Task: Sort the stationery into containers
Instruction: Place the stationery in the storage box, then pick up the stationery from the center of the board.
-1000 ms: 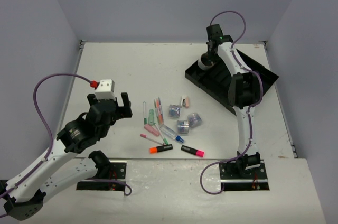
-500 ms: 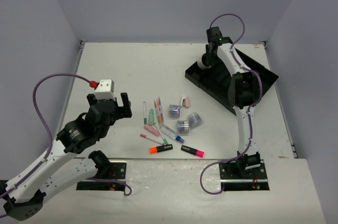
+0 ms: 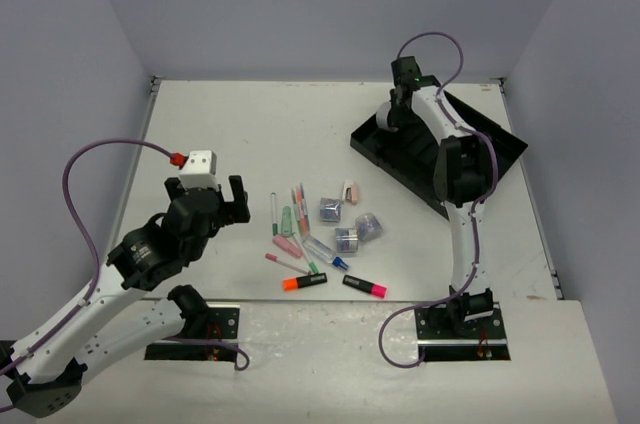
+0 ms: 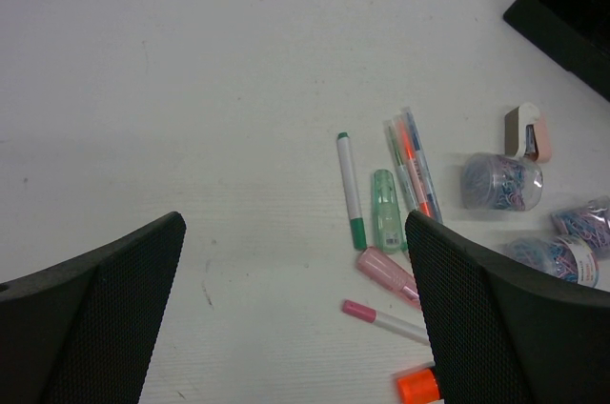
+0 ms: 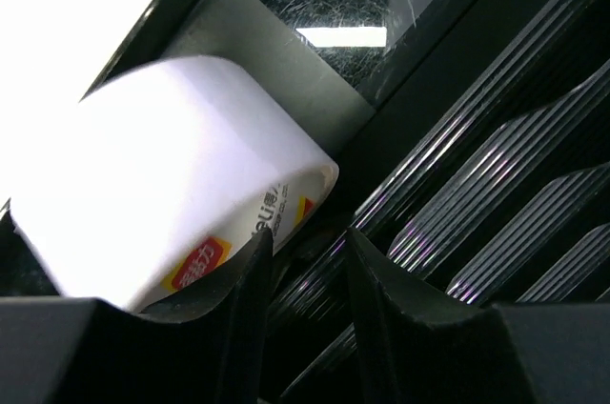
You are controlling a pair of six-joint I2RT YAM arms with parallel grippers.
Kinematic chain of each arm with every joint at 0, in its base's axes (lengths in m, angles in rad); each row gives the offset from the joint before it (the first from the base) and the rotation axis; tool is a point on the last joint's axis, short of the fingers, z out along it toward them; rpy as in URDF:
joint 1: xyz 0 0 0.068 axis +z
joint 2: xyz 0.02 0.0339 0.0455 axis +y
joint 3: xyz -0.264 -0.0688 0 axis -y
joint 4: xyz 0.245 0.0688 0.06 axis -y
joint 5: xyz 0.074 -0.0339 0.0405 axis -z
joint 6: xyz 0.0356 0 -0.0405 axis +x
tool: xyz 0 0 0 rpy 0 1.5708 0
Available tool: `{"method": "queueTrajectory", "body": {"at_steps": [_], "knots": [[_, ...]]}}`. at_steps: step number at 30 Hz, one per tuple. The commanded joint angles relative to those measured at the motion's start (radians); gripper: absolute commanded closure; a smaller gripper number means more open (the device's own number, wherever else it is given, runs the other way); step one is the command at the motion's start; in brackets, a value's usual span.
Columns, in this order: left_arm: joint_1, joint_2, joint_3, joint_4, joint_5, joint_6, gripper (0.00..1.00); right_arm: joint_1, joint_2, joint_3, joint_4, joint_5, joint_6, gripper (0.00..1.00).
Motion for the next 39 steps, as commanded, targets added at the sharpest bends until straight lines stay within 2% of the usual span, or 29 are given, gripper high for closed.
{"method": "queueTrajectory", "body": {"at_steps": [1, 12, 16, 17, 20, 22, 26, 29, 31, 33, 35, 39], "knots": [[-0.004, 0.005, -0.004, 0.040, -0.010, 0.016, 0.00, -0.003, -0.178, -0.043, 0.045, -0.014, 0.033, 0.62], [-0.004, -0.003, -0.003, 0.034, -0.022, 0.012, 0.00, 0.001, -0.444, -0.179, 0.048, -0.032, 0.094, 0.54], [-0.002, -0.016, 0.002, 0.019, -0.053, -0.010, 0.00, 0.039, -0.641, -0.401, 0.116, -0.084, 0.129, 0.48], [-0.002, -0.020, 0.003, 0.019, -0.053, -0.010, 0.00, 0.040, -0.644, -0.443, 0.117, -0.085, 0.130, 0.46], [-0.001, -0.040, 0.003, 0.013, -0.075, -0.019, 0.00, 0.118, -0.868, -0.611, 0.151, -0.106, 0.147, 0.37], [0.002, -0.058, 0.003, 0.008, -0.082, -0.028, 0.00, 0.205, -0.976, -0.739, 0.181, -0.133, 0.165, 0.26], [0.008, -0.072, 0.003, 0.007, -0.090, -0.034, 0.00, 0.306, -1.127, -0.926, 0.213, -0.213, 0.216, 0.20], [0.019, -0.072, 0.003, -0.001, -0.102, -0.044, 0.00, 0.419, -1.192, -1.054, 0.249, -0.158, 0.281, 0.32], [0.026, -0.070, 0.003, -0.003, -0.106, -0.049, 0.00, 0.466, -1.200, -1.092, 0.265, -0.139, 0.316, 0.34], [0.037, -0.066, 0.000, 0.002, -0.101, -0.047, 0.00, 0.544, -1.188, -1.149, 0.285, -0.120, 0.371, 0.40], [0.039, -0.059, -0.002, 0.005, -0.089, -0.042, 0.00, 0.595, -1.170, -1.162, 0.271, -0.109, 0.416, 0.41], [0.039, -0.045, -0.005, 0.014, -0.072, -0.031, 0.00, 0.652, -1.151, -1.169, 0.254, -0.068, 0.472, 0.36]]}}
